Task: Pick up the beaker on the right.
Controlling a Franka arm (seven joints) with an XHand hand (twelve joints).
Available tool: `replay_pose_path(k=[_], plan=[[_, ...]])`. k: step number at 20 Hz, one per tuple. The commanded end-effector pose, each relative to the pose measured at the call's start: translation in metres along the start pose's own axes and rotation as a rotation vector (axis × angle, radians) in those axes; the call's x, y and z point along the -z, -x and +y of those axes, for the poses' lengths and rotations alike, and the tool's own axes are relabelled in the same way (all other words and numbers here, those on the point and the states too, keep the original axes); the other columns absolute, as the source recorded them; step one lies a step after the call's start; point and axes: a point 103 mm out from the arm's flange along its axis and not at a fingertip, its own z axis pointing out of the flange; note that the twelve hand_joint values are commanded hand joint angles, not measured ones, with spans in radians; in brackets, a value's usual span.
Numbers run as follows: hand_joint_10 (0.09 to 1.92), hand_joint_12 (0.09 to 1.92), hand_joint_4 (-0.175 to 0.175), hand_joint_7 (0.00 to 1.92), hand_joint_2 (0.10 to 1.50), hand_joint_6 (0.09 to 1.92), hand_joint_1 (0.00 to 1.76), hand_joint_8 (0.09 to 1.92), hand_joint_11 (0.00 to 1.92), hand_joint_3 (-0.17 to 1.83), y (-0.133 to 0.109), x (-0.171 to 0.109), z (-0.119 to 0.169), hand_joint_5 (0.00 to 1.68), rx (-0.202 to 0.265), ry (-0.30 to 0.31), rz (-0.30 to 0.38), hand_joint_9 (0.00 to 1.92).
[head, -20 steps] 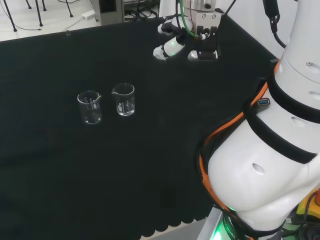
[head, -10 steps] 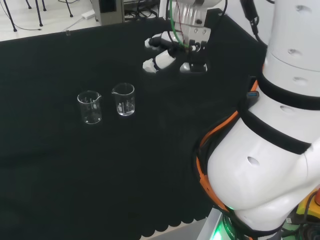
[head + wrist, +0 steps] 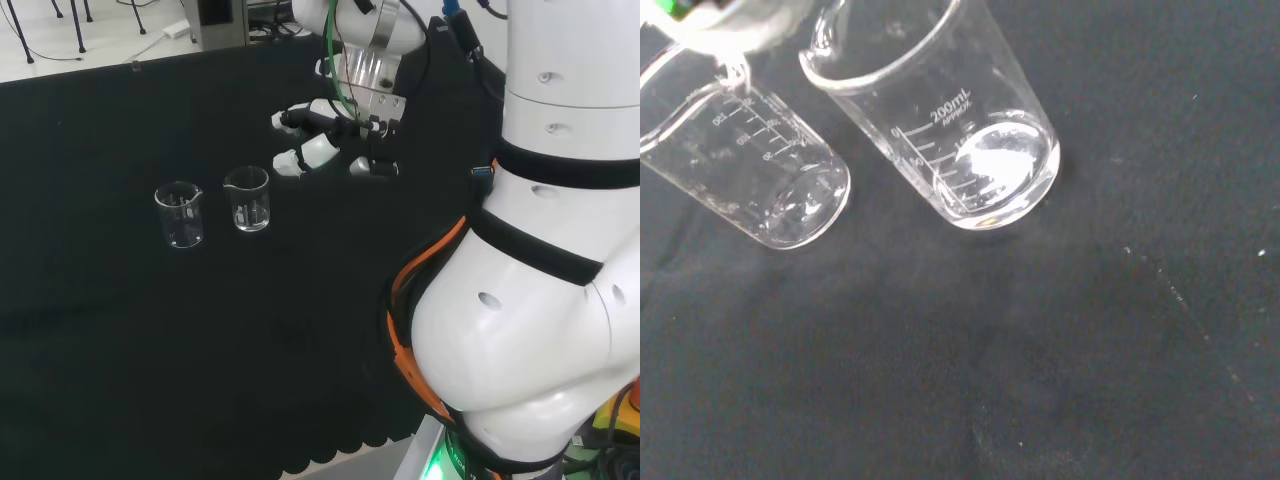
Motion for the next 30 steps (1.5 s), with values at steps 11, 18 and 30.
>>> replay_pose_path(k=[11, 18, 30], plan=[[0.60, 0.91, 0.011, 0.09, 0.50, 0.09, 0.76, 0.45, 0.00, 0.67, 0.008, -0.023, 0.031, 0.17, 0.066, -0.004, 0.057, 0.16], [0.60, 0.90, 0.012, 0.10, 0.49, 0.09, 0.77, 0.44, 0.00, 0.68, 0.011, -0.042, 0.037, 0.17, 0.109, -0.018, 0.112, 0.16], [0.61, 0.96, 0.004, 0.15, 0.48, 0.09, 0.81, 0.45, 0.00, 0.69, 0.013, -0.056, 0.041, 0.21, 0.154, 0.053, 0.139, 0.23]])
